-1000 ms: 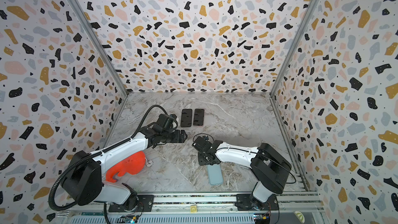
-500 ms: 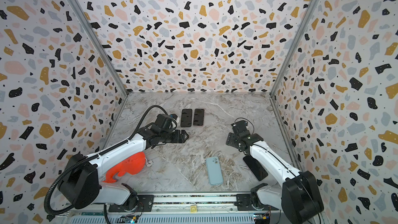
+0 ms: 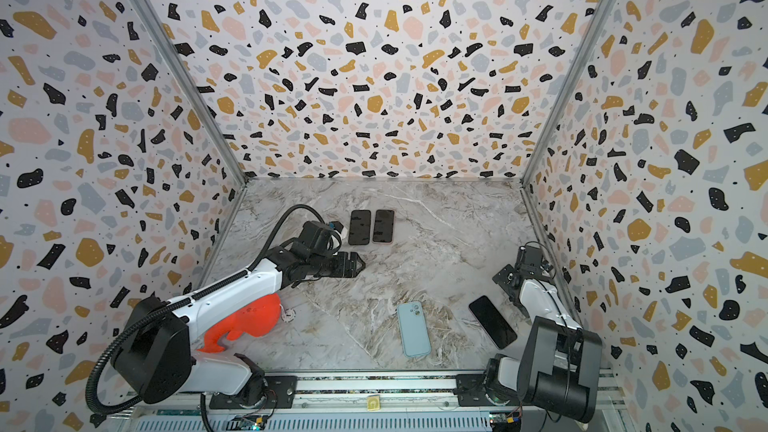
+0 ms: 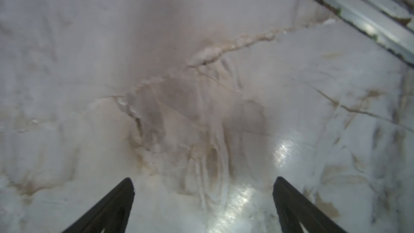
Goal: Put the phone into the phone case
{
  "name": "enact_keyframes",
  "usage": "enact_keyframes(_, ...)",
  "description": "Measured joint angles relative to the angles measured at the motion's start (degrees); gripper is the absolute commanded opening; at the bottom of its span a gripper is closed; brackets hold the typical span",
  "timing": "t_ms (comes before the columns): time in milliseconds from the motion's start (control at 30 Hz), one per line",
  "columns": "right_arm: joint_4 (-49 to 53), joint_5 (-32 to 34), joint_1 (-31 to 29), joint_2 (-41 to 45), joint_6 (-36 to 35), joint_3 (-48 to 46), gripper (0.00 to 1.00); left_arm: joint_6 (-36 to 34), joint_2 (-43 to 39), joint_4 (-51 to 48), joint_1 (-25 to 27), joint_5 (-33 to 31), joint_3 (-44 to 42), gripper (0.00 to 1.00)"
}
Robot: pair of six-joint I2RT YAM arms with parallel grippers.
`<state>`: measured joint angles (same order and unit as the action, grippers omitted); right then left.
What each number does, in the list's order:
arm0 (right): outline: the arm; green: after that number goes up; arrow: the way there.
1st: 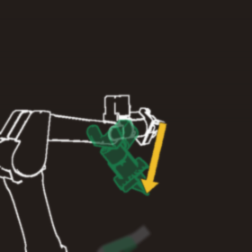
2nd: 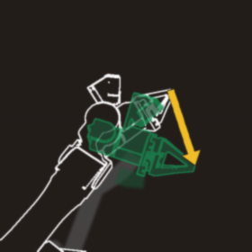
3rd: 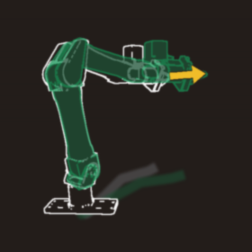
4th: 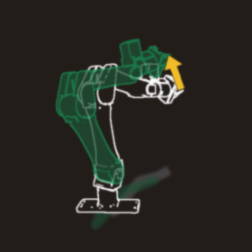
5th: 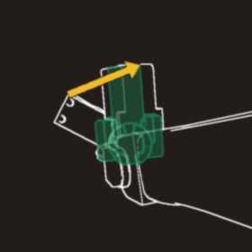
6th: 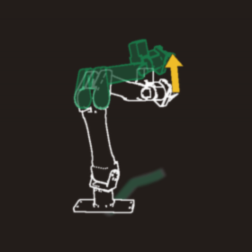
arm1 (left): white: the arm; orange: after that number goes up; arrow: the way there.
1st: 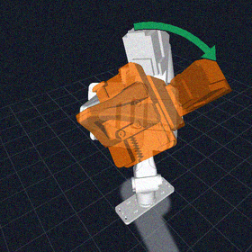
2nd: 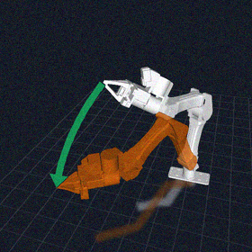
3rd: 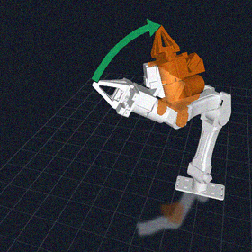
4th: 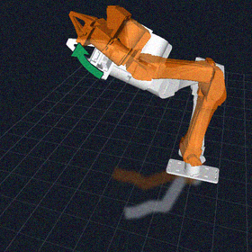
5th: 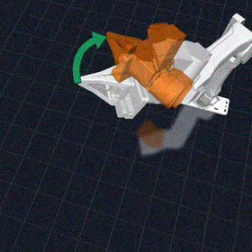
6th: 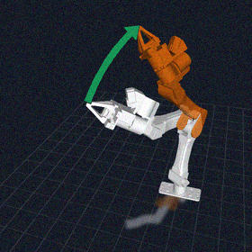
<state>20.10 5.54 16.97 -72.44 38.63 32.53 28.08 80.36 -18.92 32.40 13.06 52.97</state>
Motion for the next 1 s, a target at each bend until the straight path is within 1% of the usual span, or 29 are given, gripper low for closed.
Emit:
enact_keyframes(200, -1.79, -1.84, 0.33, 2.56, -0.24, -2.97, 0.98, -0.02, 0.0, 0.13, -0.04, 0.09, 0.0, 0.89)
enact_keyframes(400, -1.95, -5.2, -0.04, 8.44, -0.15, -6.54, 0.97, -0.02, 0.0, 0.17, -0.68, 0.68, 0.0, 0.89)
enact_keyframes(467, -1.46, -6.51, -1.51, 10.4, 0.48, -7.48, 0.96, -0.02, 0.0, 0.24, -1.01, 1.11, -0.02, 0.89)
enact_keyframes(633, -0.79, -8.33, -6.58, 12.15, 2.67, -8.22, 0.95, -0.02, 0.0, 0.98, -1.77, 1.64, -0.11, 0.89)
enact_keyframes(1000, -1.33, -9.97, -16.52, 16.35, 7.61, -10.95, 0.92, -0.02, 0.0, 1.4, -2.6, 2.8, -0.83, 0.88)
